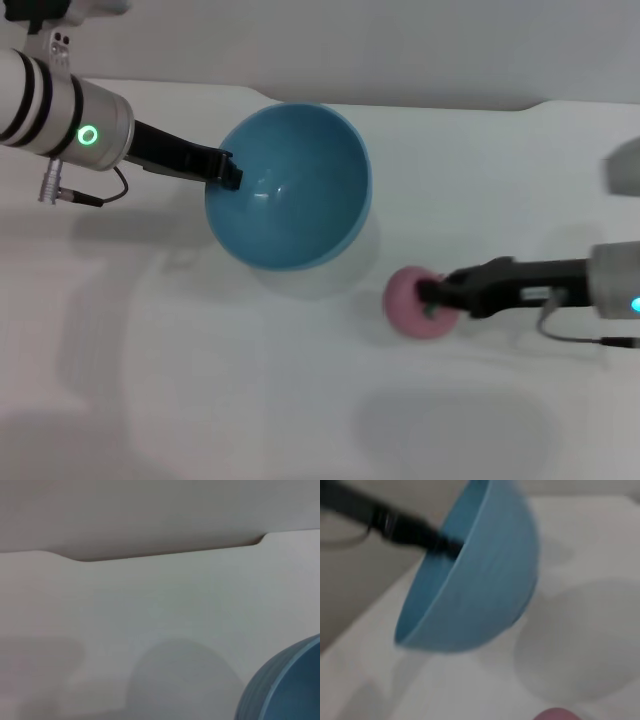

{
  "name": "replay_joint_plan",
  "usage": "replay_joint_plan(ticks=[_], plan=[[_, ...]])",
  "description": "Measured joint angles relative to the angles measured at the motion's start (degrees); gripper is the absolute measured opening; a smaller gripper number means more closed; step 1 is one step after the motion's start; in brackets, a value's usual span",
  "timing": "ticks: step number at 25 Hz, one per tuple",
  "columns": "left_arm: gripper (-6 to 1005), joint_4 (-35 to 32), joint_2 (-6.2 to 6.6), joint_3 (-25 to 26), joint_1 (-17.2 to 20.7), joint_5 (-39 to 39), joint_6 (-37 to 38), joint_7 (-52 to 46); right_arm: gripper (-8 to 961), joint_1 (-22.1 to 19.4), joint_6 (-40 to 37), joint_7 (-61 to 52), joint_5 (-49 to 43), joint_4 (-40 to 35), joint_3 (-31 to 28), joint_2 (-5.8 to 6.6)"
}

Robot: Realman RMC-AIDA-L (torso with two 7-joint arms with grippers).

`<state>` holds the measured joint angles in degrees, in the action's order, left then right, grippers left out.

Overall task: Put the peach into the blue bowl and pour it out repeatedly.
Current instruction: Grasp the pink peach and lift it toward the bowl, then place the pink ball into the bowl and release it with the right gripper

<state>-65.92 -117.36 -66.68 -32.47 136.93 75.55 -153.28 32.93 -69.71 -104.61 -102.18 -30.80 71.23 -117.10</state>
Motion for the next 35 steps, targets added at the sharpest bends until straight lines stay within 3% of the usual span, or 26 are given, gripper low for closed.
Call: replay_joint_plan(ticks=[2,5,6,8,13,19,29,35], plan=[[-1,0.13,-0.03,-0.61,-0.10,0.01,0.03,0.00,89,-1.01,-0.72,0.07,-0.04,-0.59,-1.60,0.26],[-1,1.08,-0.09,-2.73,-0.52,0.00,0.10,-0.25,66,-4.72,-4.77,1.82,-0.17,-3.08,-8.97,0.69],[-1,2.57,-0.21,-4.65,-1.18,-0.06,-0.30,-0.41,64,-6.44,-8.65,4.05,-0.25,-4.07,-15.33,0.84],[-1,3.95,-0.34,-5.92,-1.81,-0.24,-0.93,-0.41,61,-6.85,-11.12,5.39,-0.28,-4.42,-18.53,0.91],[-1,13.68,-0.94,-15.51,-7.79,-1.79,-4.00,-0.61,51,-6.60,-24.46,10.55,0.14,-7.31,-27.27,1.20],[-2,15.21,-1.22,-24.96,-11.33,-4.33,-5.98,-4.62,46,-3.10,-28.82,10.61,-0.62,-12.39,-26.69,-0.61],[-1,15.02,-1.06,-25.52,-12.38,-4.83,-5.52,-5.57,46,2.16,-23.31,10.25,-7.29,-9.92,-17.41,-1.18],[-1,14.84,-1.04,-25.60,-12.73,-4.84,-5.45,-5.60,184,2.28,-19.29,10.23,-7.74,-9.26,-14.22,-1.28]])
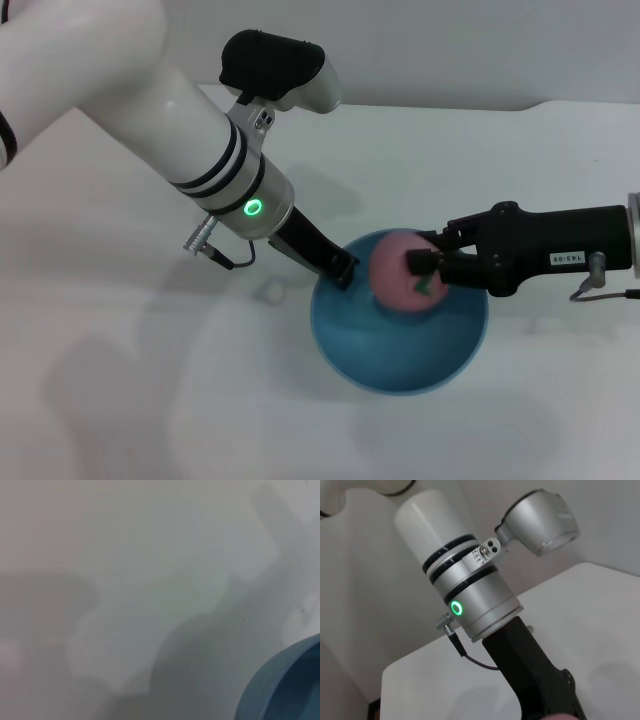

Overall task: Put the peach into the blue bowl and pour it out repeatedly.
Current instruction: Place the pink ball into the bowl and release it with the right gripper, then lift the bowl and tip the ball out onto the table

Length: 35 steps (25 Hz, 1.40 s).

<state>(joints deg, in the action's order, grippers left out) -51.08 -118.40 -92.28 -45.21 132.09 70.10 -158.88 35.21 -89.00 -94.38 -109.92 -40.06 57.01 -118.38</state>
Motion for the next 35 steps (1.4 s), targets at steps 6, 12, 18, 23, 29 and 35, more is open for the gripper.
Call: replay_joint_plan(ticks=[6,12,18,23,29,35], plan=[[-1,-0.02,-0.03,0.20,-0.06,0.00,-0.19,-0.02,356,-0.45,0.44,-0.01,-0.03,-0.37,-0.09,-0.01],[-2,-0.01,0.04,0.16,0.42,0.00,-3.63,0.31,431,-2.80,0.40,-2.19,0.87,-2.17,-3.61,0.21],[-2,-0.13,-0.21,-6.77,2.32,-1.04,-16.63,1.02,480,-8.21,1.15,-5.01,1.04,-1.99,-21.42,0.64],[-2,-0.46,-0.21,-12.72,3.60,-1.56,-28.26,0.91,479,-13.59,4.76,-6.82,0.73,2.28,-33.81,2.16],[-2,-1.85,-0.25,-22.99,5.62,-1.11,-46.38,1.47,479,-18.63,5.61,-6.51,-0.49,2.86,-41.92,1.75],[-1,-0.23,-0.61,-38.47,9.57,3.51,-71.64,8.35,478,-19.70,5.75,-6.44,-3.70,3.61,-45.49,1.55]])
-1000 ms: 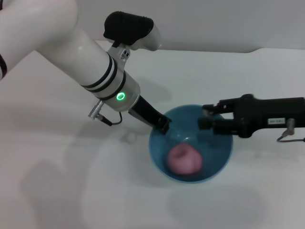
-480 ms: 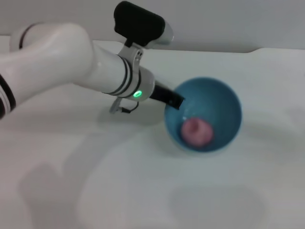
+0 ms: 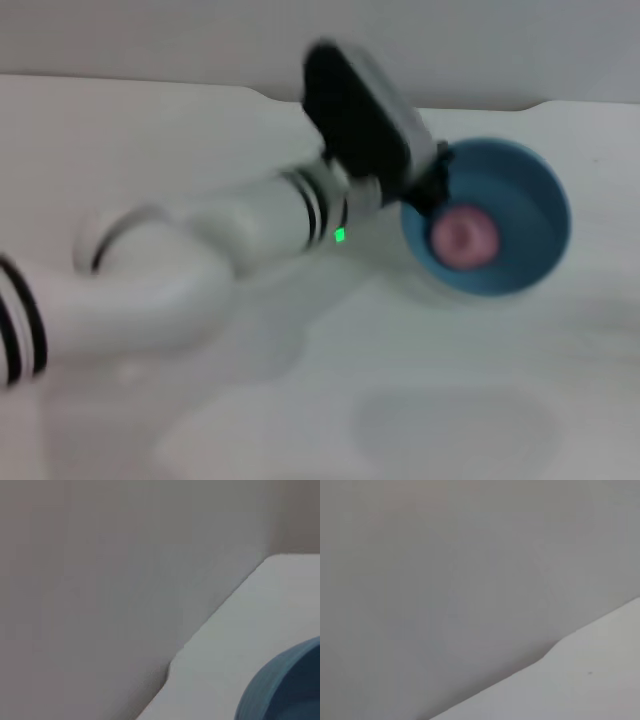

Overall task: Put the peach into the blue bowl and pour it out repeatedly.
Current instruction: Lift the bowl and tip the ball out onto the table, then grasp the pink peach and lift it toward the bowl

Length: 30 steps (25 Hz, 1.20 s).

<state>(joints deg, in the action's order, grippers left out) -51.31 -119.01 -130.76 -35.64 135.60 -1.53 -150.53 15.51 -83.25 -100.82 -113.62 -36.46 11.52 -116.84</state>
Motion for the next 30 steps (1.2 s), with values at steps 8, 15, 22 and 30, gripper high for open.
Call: replay_joint_plan(ticks=[8,15,22,30], plan=[[-2,5.85,-0.08,-11.52,4.35,1.13,-24.20,12.58,477,0.56,0.00,0.03,0.16,0.09,-0.87,-0.04],[-2,10.11,-0.08,-14.07,4.77,0.87,-32.56,17.75,477,1.64,0.70,0.06,0.16,0.83,-0.90,0.24],[-1,15.41,-0.09,-13.45,0.50,-7.57,-31.44,15.85,476,1.43,1.43,0.27,0.25,0.87,-0.96,-0.10],[-2,19.13,-0.09,-11.92,-1.18,-9.16,-34.74,4.71,476,2.90,1.89,3.54,0.46,3.85,-0.63,-0.11]])
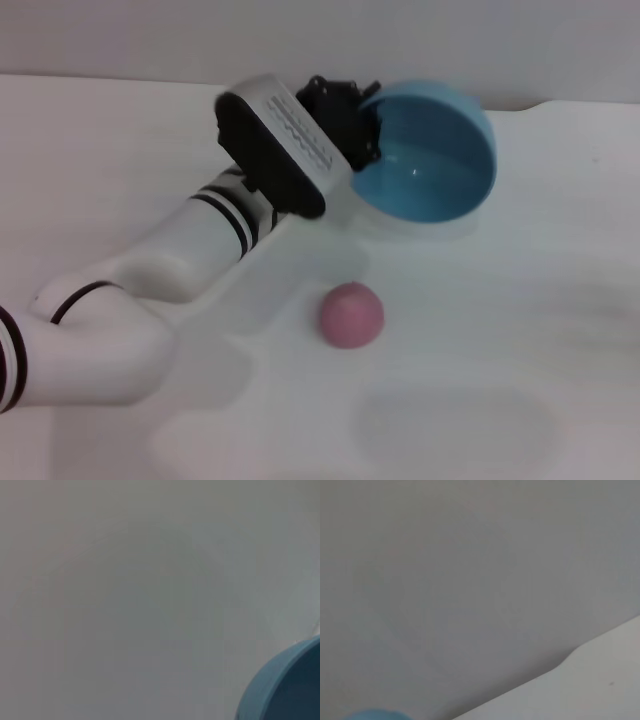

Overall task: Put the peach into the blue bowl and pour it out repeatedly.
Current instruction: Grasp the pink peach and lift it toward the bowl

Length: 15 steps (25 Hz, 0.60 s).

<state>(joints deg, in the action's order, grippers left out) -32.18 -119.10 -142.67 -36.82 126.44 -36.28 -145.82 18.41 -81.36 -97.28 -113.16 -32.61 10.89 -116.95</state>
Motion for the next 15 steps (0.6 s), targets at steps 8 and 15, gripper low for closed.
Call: replay_joint_plan(ticks=[8,15], plan=[[-2,-2.53,0.45,16.98,-3.38,-0.28,23.05,-14.49,476,2.78,-1.60,7.83,-0.51,2.37,3.90,-0.57],[-3,-5.43,1.50,41.18,-6.12,0.24,53.62,-11.03,475,6.37,-1.10,10.43,-0.56,5.42,15.11,-1.23]])
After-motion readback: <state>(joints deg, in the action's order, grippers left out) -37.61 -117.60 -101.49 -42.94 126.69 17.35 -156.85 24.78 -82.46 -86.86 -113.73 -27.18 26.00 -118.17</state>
